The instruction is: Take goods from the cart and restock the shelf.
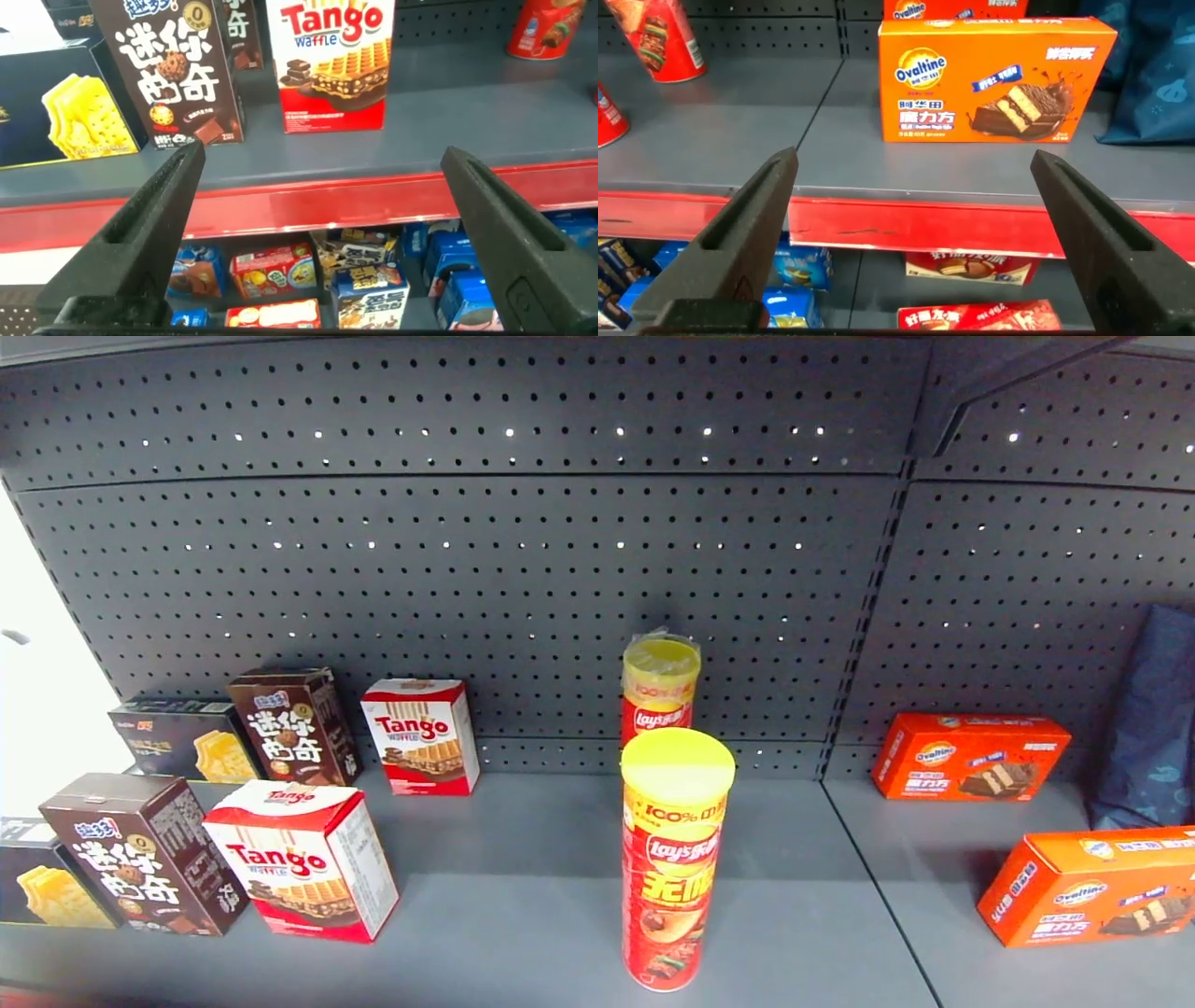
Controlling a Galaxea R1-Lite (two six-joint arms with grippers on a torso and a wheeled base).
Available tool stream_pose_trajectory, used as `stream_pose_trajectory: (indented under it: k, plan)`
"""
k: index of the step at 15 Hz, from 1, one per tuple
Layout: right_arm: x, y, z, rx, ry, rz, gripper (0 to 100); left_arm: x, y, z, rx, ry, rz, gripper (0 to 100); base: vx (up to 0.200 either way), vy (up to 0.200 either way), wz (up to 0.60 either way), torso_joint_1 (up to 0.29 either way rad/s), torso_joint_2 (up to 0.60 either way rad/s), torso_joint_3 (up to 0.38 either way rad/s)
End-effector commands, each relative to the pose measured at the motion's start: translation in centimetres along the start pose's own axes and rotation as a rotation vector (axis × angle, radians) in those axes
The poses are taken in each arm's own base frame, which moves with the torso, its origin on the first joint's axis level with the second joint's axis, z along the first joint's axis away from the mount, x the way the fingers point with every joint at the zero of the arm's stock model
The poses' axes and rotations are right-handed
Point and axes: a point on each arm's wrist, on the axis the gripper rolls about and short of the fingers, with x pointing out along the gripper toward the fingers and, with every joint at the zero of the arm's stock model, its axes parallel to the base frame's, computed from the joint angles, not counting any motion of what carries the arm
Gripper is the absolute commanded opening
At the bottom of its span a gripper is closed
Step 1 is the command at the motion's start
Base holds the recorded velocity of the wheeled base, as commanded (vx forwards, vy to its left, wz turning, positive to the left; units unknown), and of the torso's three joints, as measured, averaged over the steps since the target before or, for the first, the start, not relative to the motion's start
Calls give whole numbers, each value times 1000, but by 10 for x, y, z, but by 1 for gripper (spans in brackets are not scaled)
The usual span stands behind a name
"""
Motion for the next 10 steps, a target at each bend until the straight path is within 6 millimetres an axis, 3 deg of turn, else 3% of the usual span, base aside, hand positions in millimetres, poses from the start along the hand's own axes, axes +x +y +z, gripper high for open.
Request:
stream_pose_trajectory:
  k: [1,10]
  plan:
    - [0,0,0,0,0,0,100,0,0,0,1,1,0,100,0,0,0,0,0,0]
    - [0,0,0,0,0,0,100,0,0,0,-2,0,0,100,0,0,0,0,0,0]
